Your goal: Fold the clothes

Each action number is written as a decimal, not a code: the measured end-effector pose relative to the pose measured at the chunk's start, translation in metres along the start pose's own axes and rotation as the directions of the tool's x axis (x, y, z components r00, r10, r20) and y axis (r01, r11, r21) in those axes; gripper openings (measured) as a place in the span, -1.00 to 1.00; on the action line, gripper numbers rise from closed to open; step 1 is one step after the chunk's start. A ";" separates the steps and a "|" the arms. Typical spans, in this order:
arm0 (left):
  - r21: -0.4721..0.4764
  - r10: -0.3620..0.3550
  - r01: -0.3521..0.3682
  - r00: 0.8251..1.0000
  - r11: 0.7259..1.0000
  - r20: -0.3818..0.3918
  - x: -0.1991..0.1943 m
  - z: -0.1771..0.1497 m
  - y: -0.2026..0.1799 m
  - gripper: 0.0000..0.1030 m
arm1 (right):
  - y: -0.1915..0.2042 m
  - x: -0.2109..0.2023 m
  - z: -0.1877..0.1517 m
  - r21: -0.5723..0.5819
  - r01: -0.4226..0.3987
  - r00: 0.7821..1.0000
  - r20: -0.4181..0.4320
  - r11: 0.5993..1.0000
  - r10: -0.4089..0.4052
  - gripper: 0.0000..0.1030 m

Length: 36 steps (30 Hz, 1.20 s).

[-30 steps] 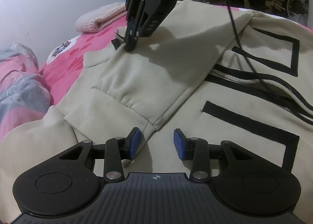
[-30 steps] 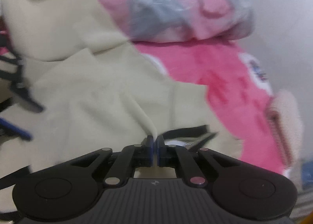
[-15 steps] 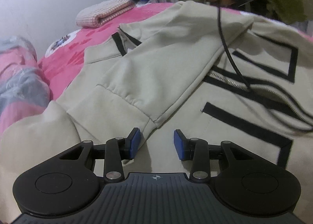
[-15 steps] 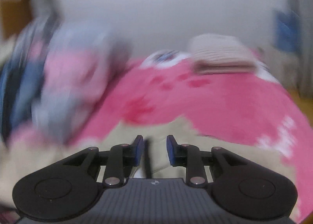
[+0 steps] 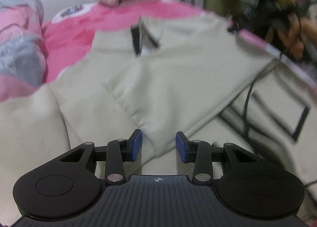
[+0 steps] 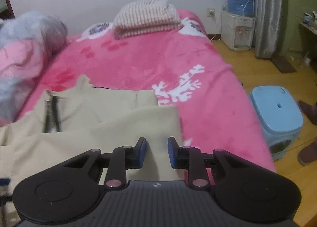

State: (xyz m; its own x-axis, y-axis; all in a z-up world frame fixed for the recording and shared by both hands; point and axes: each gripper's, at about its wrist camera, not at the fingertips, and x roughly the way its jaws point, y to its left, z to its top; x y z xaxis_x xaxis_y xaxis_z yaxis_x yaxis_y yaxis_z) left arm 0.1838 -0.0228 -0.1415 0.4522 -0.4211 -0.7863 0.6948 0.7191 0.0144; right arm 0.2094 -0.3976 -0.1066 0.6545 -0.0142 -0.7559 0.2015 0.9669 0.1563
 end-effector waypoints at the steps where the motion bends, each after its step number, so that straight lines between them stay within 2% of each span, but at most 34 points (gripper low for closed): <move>1: 0.018 0.010 -0.010 1.000 1.000 0.011 0.000 -0.003 -0.003 -0.28 | 0.002 0.014 0.003 -0.005 0.007 1.000 -0.001 1.000 -0.007 -0.50; 5: 0.038 0.023 -0.023 1.000 0.999 0.006 -0.005 -0.007 -0.004 -0.27 | -0.012 0.038 0.016 0.075 -0.001 0.998 0.059 0.997 -0.004 -0.54; 8: 0.046 0.025 -0.025 1.000 0.999 0.008 -0.005 -0.008 -0.005 -0.27 | -0.028 0.038 0.026 0.158 0.053 0.995 0.080 0.986 -0.066 -0.53; 11: 0.046 0.018 -0.019 1.000 0.999 0.017 -0.006 -0.010 -0.003 -0.27 | -0.058 0.025 0.028 0.289 0.005 0.996 0.083 0.957 -0.030 -0.49; 13: 0.044 0.010 -0.011 1.000 0.999 0.023 -0.006 -0.011 -0.002 -0.27 | -0.082 0.017 0.024 0.383 -0.074 0.996 0.077 0.921 0.048 -0.45; 15: 0.035 0.002 -0.003 1.000 0.999 0.025 -0.006 -0.012 0.000 -0.27 | -0.106 0.011 0.017 0.465 -0.160 0.987 0.074 0.871 0.141 -0.31; 17: 0.033 0.000 -0.001 1.000 0.999 0.021 -0.006 -0.011 0.000 -0.26 | -0.113 0.014 0.012 0.475 -0.207 0.977 0.051 0.855 0.208 -0.22; 21: 0.034 0.003 -0.004 1.000 0.999 0.017 -0.006 -0.010 -0.001 -0.26 | -0.124 0.020 0.001 0.492 -0.294 0.942 0.003 0.819 0.336 -0.22; 22: 0.030 0.003 -0.004 1.000 1.000 0.017 -0.006 -0.010 -0.001 -0.26 | -0.120 0.022 0.001 0.481 -0.308 0.936 -0.003 0.821 0.353 -0.22; 25: 0.024 0.003 -0.004 1.000 1.000 0.019 -0.005 -0.010 0.000 -0.26 | -0.106 0.024 -0.001 0.431 -0.346 0.920 -0.016 0.833 0.390 -0.33; 26: 0.023 0.003 -0.004 1.000 1.000 0.020 -0.005 -0.010 0.000 -0.26 | -0.100 0.024 0.000 0.405 -0.351 0.920 -0.020 0.844 0.393 -0.47; 27: 0.023 0.003 -0.003 1.000 1.000 0.020 -0.005 -0.010 0.000 -0.26 | -0.093 0.023 0.001 0.379 -0.356 0.919 -0.024 0.854 0.394 -0.74; 28: 0.023 0.002 -0.003 1.000 1.000 0.022 -0.005 -0.010 0.000 -0.26 | -0.085 0.019 0.002 0.332 -0.353 0.924 -0.023 0.874 0.382 -0.81; 31: 0.024 0.001 -0.002 1.000 1.000 0.025 -0.005 -0.011 0.000 -0.26 | -0.046 -0.008 0.005 0.101 -0.217 0.976 0.023 0.971 0.216 -0.86; 32: 0.024 0.001 -0.001 1.000 1.000 0.026 -0.005 -0.012 0.000 -0.26 | -0.024 -0.017 0.002 -0.031 -0.124 0.991 0.052 0.992 0.125 -0.87; 33: 0.024 0.000 0.000 1.000 1.000 0.026 -0.005 -0.012 0.000 -0.26 | -0.002 -0.027 -0.001 -0.164 -0.020 0.995 0.092 0.986 0.035 -0.87; 34: 0.025 -0.001 0.000 1.000 1.000 0.025 -0.005 -0.012 0.000 -0.26 | 0.025 -0.032 -0.010 -0.319 0.103 0.988 0.146 0.942 -0.058 -0.88; 35: 0.026 -0.002 0.001 1.000 1.000 0.024 -0.005 -0.012 0.000 -0.26 | 0.043 -0.030 -0.020 -0.427 0.193 0.974 0.191 0.884 -0.121 -0.88; 36: 0.028 -0.003 0.003 1.000 1.000 0.024 -0.005 -0.012 0.000 -0.26 | 0.060 -0.027 -0.031 -0.520 0.277 0.955 0.239 0.808 -0.174 -0.88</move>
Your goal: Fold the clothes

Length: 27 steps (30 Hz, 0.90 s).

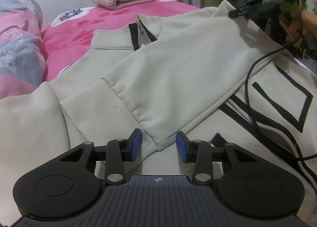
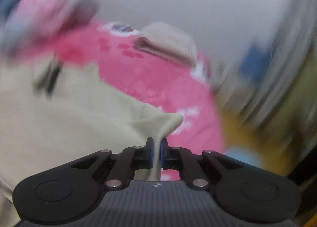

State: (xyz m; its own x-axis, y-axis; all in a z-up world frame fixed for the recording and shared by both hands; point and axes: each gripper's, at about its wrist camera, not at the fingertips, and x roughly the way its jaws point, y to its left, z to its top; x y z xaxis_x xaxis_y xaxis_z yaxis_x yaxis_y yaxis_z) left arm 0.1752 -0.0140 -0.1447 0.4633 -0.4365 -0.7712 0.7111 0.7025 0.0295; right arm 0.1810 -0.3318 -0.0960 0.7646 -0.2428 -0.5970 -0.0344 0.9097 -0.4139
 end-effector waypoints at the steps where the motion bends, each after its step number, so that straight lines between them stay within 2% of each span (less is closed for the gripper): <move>1: 0.002 -0.001 0.001 1.000 1.000 0.000 0.000 0.000 0.000 -0.26 | 0.010 0.007 -0.004 -0.063 0.037 0.999 -0.013 0.997 -0.038 -0.88; 3: 0.005 -0.003 0.003 1.000 1.000 0.001 0.000 0.000 0.001 -0.26 | 0.027 0.023 -0.012 -0.178 0.102 0.993 -0.040 0.979 -0.110 -0.88; 6: 0.011 -0.002 0.002 1.000 1.000 0.002 0.000 0.000 0.001 -0.26 | 0.040 0.047 -0.025 -0.283 0.170 0.980 -0.049 0.944 -0.191 -0.88; 8: 0.013 -0.001 0.001 1.000 1.000 0.001 0.000 0.000 0.000 -0.26 | 0.051 0.053 -0.031 -0.385 0.225 0.968 -0.014 0.895 -0.250 -0.83; 9: 0.012 -0.001 0.001 1.000 1.000 0.001 0.000 0.000 0.000 -0.26 | 0.053 0.054 -0.031 -0.405 0.232 0.966 -0.010 0.884 -0.259 -0.80; 10: 0.011 -0.001 0.001 1.000 1.000 0.001 0.000 0.000 0.000 -0.26 | 0.048 0.053 -0.029 -0.390 0.230 0.966 -0.015 0.892 -0.256 -0.74; 12: 0.010 -0.003 0.003 1.000 1.000 0.002 0.000 -0.001 0.000 -0.26 | 0.016 0.048 -0.018 -0.205 0.201 0.974 -0.064 0.958 -0.218 -0.24; 14: 0.011 -0.004 0.004 1.000 1.000 0.004 0.000 -0.001 0.000 -0.26 | -0.018 0.042 -0.007 -0.003 0.170 0.980 -0.105 0.985 -0.169 -0.20; 15: 0.010 -0.004 0.004 1.000 1.000 0.005 0.000 -0.001 0.000 -0.26 | -0.040 0.040 -0.004 0.142 0.123 0.987 -0.123 0.982 -0.106 -0.20; 16: 0.009 -0.005 0.005 1.000 1.000 0.006 0.000 -0.001 0.000 -0.26 | -0.063 0.037 -0.002 0.289 0.074 0.991 -0.132 0.954 -0.037 -0.20; 17: 0.006 -0.005 0.005 1.000 1.000 0.007 0.000 -0.002 0.001 -0.26 | -0.081 0.037 -0.004 0.413 0.016 0.990 -0.133 0.911 0.042 -0.20; 18: 0.004 -0.006 0.006 1.000 1.000 0.008 0.000 -0.002 0.001 -0.26 | -0.099 0.038 -0.008 0.528 -0.038 0.985 -0.124 0.848 0.122 -0.19; 20: 0.001 -0.006 0.006 1.000 1.000 0.007 0.000 -0.001 0.001 -0.26 | -0.123 0.043 -0.025 0.727 -0.125 0.963 -0.074 0.675 0.259 -0.18; 22: -0.006 -0.012 0.012 1.000 1.000 0.010 -0.002 0.000 0.002 -0.26 | -0.139 0.052 -0.044 0.859 -0.202 0.921 0.004 0.471 0.388 -0.17; 23: -0.015 -0.021 0.021 1.000 1.000 0.012 -0.004 0.000 0.004 -0.26 | -0.140 0.059 -0.055 0.896 -0.222 0.896 0.032 0.384 0.444 -0.17; 26: -0.093 -0.044 0.046 0.999 0.995 0.021 -0.018 0.004 0.016 -0.26 | -0.135 0.074 -0.071 0.918 -0.219 0.875 0.035 0.331 0.483 -0.20; 27: -0.128 -0.054 0.057 0.998 0.990 0.031 -0.025 0.005 0.021 -0.26 | -0.133 0.071 -0.073 0.910 -0.247 0.875 0.061 0.333 0.480 -0.32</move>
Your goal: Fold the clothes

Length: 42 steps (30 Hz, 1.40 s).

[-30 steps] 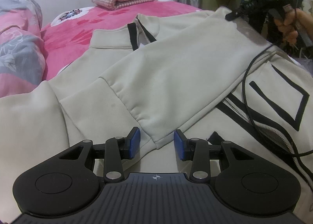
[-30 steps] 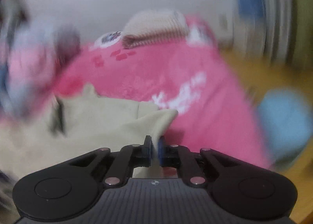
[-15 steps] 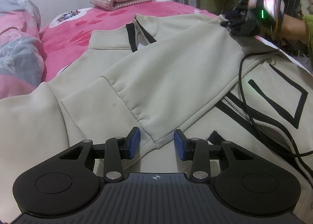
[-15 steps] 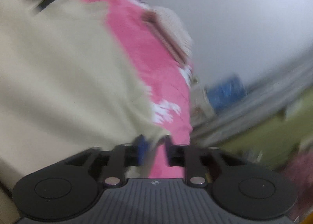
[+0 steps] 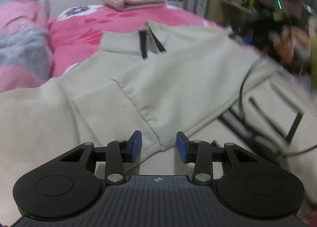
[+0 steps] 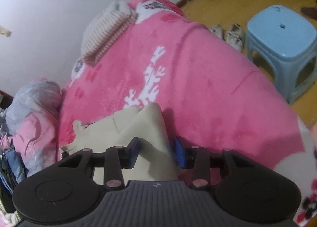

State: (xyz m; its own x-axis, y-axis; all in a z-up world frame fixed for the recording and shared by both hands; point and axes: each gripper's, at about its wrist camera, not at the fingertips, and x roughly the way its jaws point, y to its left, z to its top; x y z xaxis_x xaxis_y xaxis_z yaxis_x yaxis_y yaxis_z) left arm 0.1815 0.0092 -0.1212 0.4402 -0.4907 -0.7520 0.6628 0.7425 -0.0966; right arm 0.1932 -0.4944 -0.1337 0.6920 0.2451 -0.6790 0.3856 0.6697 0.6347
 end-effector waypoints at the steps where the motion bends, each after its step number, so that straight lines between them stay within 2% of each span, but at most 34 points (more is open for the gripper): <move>1: -0.043 -0.012 0.013 1.000 0.999 0.015 -0.008 0.004 0.005 -0.26 | 0.000 -0.002 -0.003 -0.020 -0.025 1.000 0.015 0.999 0.025 -0.37; 2: -0.090 -0.028 0.031 0.999 0.995 0.031 -0.015 0.010 0.010 -0.26 | 0.001 -0.004 -0.007 -0.040 -0.049 0.998 0.029 0.998 0.050 -0.55; 3: -0.136 -0.044 0.050 0.998 0.989 0.048 -0.022 0.016 0.015 -0.26 | 0.004 -0.006 -0.010 -0.082 -0.061 0.997 0.046 0.995 0.065 -0.62; 6: -0.234 -0.123 0.145 0.987 0.961 0.108 -0.017 0.047 0.014 -0.23 | 0.028 -0.021 -0.029 -0.270 -0.056 0.991 0.104 0.961 0.087 -0.61; 8: -0.265 -0.188 0.220 0.972 0.939 0.141 -0.001 0.073 0.004 -0.12 | 0.052 -0.027 -0.046 -0.435 -0.017 0.985 0.146 0.900 0.089 -0.58; 10: -0.255 -0.255 0.294 0.951 0.921 0.175 0.024 0.097 -0.019 -0.01 | 0.074 -0.026 -0.071 -0.613 0.054 0.981 0.179 0.788 0.071 -0.56; 12: -0.226 -0.293 0.336 0.934 0.914 0.203 0.055 0.121 -0.046 0.03 | 0.095 -0.024 -0.097 -0.760 0.126 0.975 0.213 0.638 0.061 -0.43; 14: -0.207 -0.316 0.357 0.926 0.911 0.206 0.089 0.139 -0.062 0.03 | 0.110 -0.016 -0.124 -0.857 0.213 0.966 0.257 0.470 0.031 -0.24; 16: -0.206 -0.315 0.352 0.930 0.913 0.191 0.118 0.153 -0.079 0.03 | 0.118 -0.006 -0.154 -0.918 0.296 0.951 0.309 0.263 0.011 -0.07; 17: -0.200 -0.307 0.341 0.934 0.918 0.184 0.129 0.157 -0.085 0.03 | 0.119 0.001 -0.164 -0.930 0.320 0.945 0.327 0.182 0.006 -0.01; 20: -0.181 -0.287 0.314 0.945 0.932 0.159 0.156 0.167 -0.098 0.03 | 0.114 0.010 -0.186 -0.941 0.336 0.942 0.336 0.023 0.000 0.02; 23: -0.151 -0.247 0.270 0.956 0.951 0.157 0.167 0.169 -0.104 -0.04 | 0.108 0.011 -0.193 -0.941 0.339 0.941 0.338 -0.022 0.018 0.05; 24: -0.156 -0.233 0.256 0.960 0.954 0.154 0.172 0.170 -0.104 -0.28 | 0.107 0.010 -0.192 -0.939 0.342 0.940 0.342 -0.020 0.023 0.06; 26: -0.183 -0.220 0.248 0.962 0.951 0.160 0.177 0.172 -0.098 -0.50 | 0.105 0.007 -0.189 -0.936 0.351 0.936 0.351 -0.001 0.028 0.07; 27: -0.196 -0.228 0.259 0.959 0.946 0.167 0.179 0.173 -0.096 -0.66 | 0.103 0.004 -0.185 -0.932 0.361 0.932 0.362 0.025 0.028 0.08; 28: -0.209 -0.236 0.270 0.956 0.940 0.175 0.181 0.175 -0.094 -0.70 | 0.101 0.001 -0.181 -0.928 0.369 0.928 0.371 0.054 0.023 0.08; 29: -0.226 -0.258 0.299 0.947 0.927 0.192 0.182 0.175 -0.093 -0.76 | 0.098 -0.002 -0.176 -0.922 0.375 0.926 0.378 0.098 0.015 0.08; 30: -0.262 -0.291 0.344 0.931 0.902 0.220 0.185 0.176 -0.090 -0.78 | 0.095 -0.006 -0.171 -0.914 0.380 0.923 0.385 0.143 0.005 0.09; 31: -0.296 -0.323 0.389 0.913 0.872 0.248 0.189 0.176 -0.086 -0.79 | 0.091 -0.008 -0.166 -0.905 0.376 0.924 0.383 0.197 -0.005 0.09; 33: -0.370 -0.373 0.465 0.880 0.804 0.295 0.198 0.176 -0.078 -0.80 | 0.081 -0.012 -0.150 -0.874 0.351 0.931 0.364 0.336 -0.027 0.13; 37: -0.512 -0.408 0.488 0.873 0.707 0.268 0.241 0.163 -0.067 -0.81 | 0.053 -0.010 -0.110 -0.717 0.262 0.955 0.291 0.647 -0.063 0.15; 39: -0.553 -0.423 0.521 0.853 0.650 0.306 0.250 0.156 -0.062 -0.80 | 0.034 -0.016 -0.093 -0.623 0.188 0.970 0.241 0.759 -0.042 0.13; 40: -0.571 -0.429 0.537 0.842 0.621 0.326 0.254 0.153 -0.059 -0.79 | 0.028 -0.019 -0.091 -0.583 0.149 0.975 0.221 0.798 -0.020 0.12; 42: -0.584 -0.425 0.545 0.838 0.602 0.343 0.254 0.153 -0.060 -0.73 | 0.015 -0.024 -0.087 -0.498 0.069 0.982 0.185 0.864 0.028 -0.13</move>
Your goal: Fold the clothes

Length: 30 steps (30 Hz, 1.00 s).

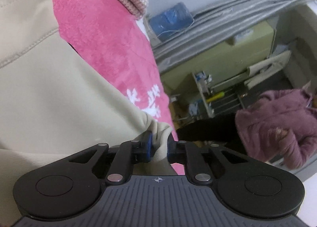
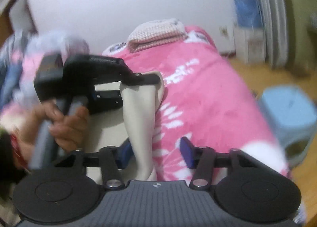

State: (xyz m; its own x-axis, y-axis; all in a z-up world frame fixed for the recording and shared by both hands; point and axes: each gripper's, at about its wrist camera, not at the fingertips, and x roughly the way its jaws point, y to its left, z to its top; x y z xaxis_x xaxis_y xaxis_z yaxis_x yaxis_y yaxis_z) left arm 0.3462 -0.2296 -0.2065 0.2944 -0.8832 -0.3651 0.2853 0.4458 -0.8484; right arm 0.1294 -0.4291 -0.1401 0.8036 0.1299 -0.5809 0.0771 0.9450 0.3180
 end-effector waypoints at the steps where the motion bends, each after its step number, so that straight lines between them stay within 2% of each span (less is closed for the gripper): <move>1: -0.011 0.001 -0.001 1.000 1.000 0.005 0.000 0.000 -0.001 -0.71 | -0.007 -0.002 -0.001 0.060 -0.030 1.000 -0.001 0.998 0.030 -0.23; 2: -0.032 -0.002 0.002 1.000 0.999 0.013 0.001 0.001 -0.002 -0.64 | -0.010 -0.006 -0.005 0.110 -0.049 0.999 0.000 0.993 0.049 -0.39; 4: -0.079 -0.009 0.011 1.000 0.997 0.028 0.003 0.003 -0.002 -0.50 | -0.020 -0.011 -0.012 0.224 -0.079 0.997 0.007 0.971 0.079 -0.42; 6: -0.129 -0.017 0.021 0.999 0.991 0.029 0.002 0.007 -0.004 -0.29 | -0.035 -0.021 -0.020 0.348 -0.105 0.994 0.026 0.932 0.103 -0.43; 7: -0.145 -0.021 0.024 0.999 0.989 0.026 0.000 0.009 -0.005 -0.23 | -0.045 -0.028 -0.024 0.417 -0.118 0.993 0.049 0.901 0.107 -0.42; 9: -0.163 -0.028 0.032 0.999 0.986 0.029 -0.005 0.012 -0.010 0.03 | -0.065 -0.042 -0.033 0.547 -0.145 0.989 0.098 0.824 0.109 -0.40; 10: -0.166 -0.030 0.036 0.999 0.985 0.035 -0.008 0.014 -0.013 0.06 | -0.074 -0.048 -0.035 0.591 -0.144 0.989 0.123 0.794 0.088 -0.39; 12: -0.164 -0.025 0.034 0.998 0.986 0.054 -0.016 0.018 -0.018 0.08 | -0.079 -0.055 -0.033 0.600 -0.113 0.990 0.135 0.792 0.039 -0.37; 14: -0.155 -0.009 0.021 0.997 0.988 0.078 -0.027 0.021 -0.024 0.08 | -0.073 -0.060 -0.023 0.543 -0.065 0.992 0.126 0.837 -0.005 -0.37; 16: -0.076 0.022 -0.015 0.995 0.997 0.093 -0.044 0.027 -0.040 0.08 | -0.061 -0.059 -0.003 0.455 -0.052 0.992 0.129 0.889 -0.007 -0.37; 18: 0.047 0.098 -0.103 0.991 0.994 0.092 -0.065 0.030 -0.064 0.08 | -0.042 -0.049 0.021 0.328 -0.046 0.994 0.108 0.944 0.011 -0.39; 20: 0.172 0.168 -0.180 0.982 0.968 0.087 -0.088 0.029 -0.084 0.08 | -0.020 -0.024 0.044 0.189 -0.050 0.998 0.052 0.981 0.041 -0.40; 22: 0.260 0.234 -0.249 0.968 0.933 0.087 -0.110 0.023 -0.095 0.08 | -0.007 0.007 0.061 0.105 -0.052 0.998 -0.020 0.993 0.054 -0.40; 24: 0.332 0.297 -0.311 0.950 0.890 0.093 -0.131 0.015 -0.100 0.08 | -0.003 0.037 0.066 0.075 0.011 0.996 -0.089 0.997 -0.004 -0.42; 25: 0.368 0.328 -0.340 0.940 0.865 0.098 -0.142 0.011 -0.103 0.08 | -0.009 0.057 0.071 0.071 0.068 0.991 -0.116 0.995 -0.059 -0.42; 27: 0.413 0.375 -0.385 0.921 0.825 0.110 -0.161 0.005 -0.104 0.08 | -0.029 0.068 0.072 0.185 0.086 0.993 -0.098 0.979 -0.069 -0.68; 30: 0.457 0.424 -0.437 0.895 0.775 0.137 -0.191 0.001 -0.106 0.08 | -0.065 0.042 0.075 0.439 0.078 0.996 0.013 0.895 -0.093 -0.64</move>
State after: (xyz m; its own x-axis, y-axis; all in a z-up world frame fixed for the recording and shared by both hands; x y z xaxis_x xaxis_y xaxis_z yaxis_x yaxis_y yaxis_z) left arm 0.2609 -0.1083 -0.0462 0.5096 -0.5820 -0.6337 0.5096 0.7976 -0.3228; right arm 0.2021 -0.5077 -0.1291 0.8007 0.0372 -0.5980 0.3908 0.7240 0.5684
